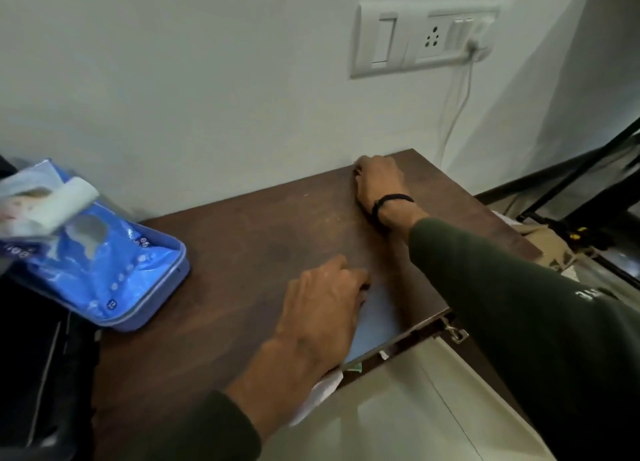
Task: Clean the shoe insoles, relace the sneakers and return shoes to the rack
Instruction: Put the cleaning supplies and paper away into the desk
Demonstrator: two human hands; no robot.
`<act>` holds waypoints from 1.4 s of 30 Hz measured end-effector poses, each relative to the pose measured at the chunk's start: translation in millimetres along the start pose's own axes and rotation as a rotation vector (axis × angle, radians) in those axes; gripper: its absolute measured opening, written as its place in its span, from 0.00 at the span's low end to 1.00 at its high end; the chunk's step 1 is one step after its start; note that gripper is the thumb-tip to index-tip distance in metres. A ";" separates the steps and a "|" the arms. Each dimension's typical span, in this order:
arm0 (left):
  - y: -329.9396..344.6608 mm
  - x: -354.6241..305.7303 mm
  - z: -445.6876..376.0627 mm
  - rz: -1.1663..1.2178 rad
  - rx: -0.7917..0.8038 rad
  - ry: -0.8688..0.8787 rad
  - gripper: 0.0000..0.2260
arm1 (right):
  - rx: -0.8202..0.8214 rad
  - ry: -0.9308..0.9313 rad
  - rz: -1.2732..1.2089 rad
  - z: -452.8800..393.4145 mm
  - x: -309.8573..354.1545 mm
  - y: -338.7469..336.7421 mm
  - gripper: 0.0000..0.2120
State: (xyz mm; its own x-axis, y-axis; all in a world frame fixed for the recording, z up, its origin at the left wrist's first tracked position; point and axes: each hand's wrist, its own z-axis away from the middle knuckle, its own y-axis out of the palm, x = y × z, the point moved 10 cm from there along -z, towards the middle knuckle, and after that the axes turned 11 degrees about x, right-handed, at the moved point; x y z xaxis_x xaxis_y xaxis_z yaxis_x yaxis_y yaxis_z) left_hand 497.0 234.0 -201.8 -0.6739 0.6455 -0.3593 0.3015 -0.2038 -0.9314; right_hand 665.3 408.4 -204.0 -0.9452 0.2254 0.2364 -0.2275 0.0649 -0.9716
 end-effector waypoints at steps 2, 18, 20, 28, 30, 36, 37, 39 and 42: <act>1.3 -3.5 12.7 -0.016 0.019 -0.032 0.09 | -0.067 -0.083 -0.060 26.7 5.9 -3.7 0.08; 182.3 31.7 140.3 0.204 0.563 -0.313 0.10 | -0.200 0.229 -0.653 353.5 -91.4 143.5 0.06; 199.3 32.8 141.6 0.179 0.588 -0.320 0.12 | -0.150 0.424 -0.710 335.6 -116.4 188.7 0.04; 246.5 32.9 128.4 0.248 0.682 -0.316 0.16 | -0.043 0.700 -0.788 264.7 -132.5 266.9 0.11; 249.9 31.1 128.2 0.240 0.698 -0.318 0.17 | -0.049 0.745 -0.866 258.2 -135.3 278.1 0.11; 249.5 28.0 128.0 0.216 0.703 -0.275 0.18 | 0.041 0.692 -0.890 257.9 -127.1 297.3 0.10; 246.7 28.4 128.7 0.210 0.712 -0.275 0.18 | 0.062 0.663 -0.862 261.1 -125.4 298.4 0.11; 240.0 26.0 130.1 0.211 0.739 -0.274 0.19 | 0.076 0.673 -0.825 272.3 -133.3 299.8 0.16; 220.0 17.1 137.2 0.184 0.817 -0.236 0.19 | 0.081 0.667 -0.752 295.5 -146.0 282.9 0.17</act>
State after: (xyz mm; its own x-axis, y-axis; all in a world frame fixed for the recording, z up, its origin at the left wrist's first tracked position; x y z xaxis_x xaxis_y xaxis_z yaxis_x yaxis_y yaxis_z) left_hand 459.3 99.3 -420.8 -0.8115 0.3995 -0.4265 -0.0982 -0.8127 -0.5744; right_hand 669.7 106.6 -516.3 -0.2317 0.6525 0.7215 -0.7495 0.3530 -0.5600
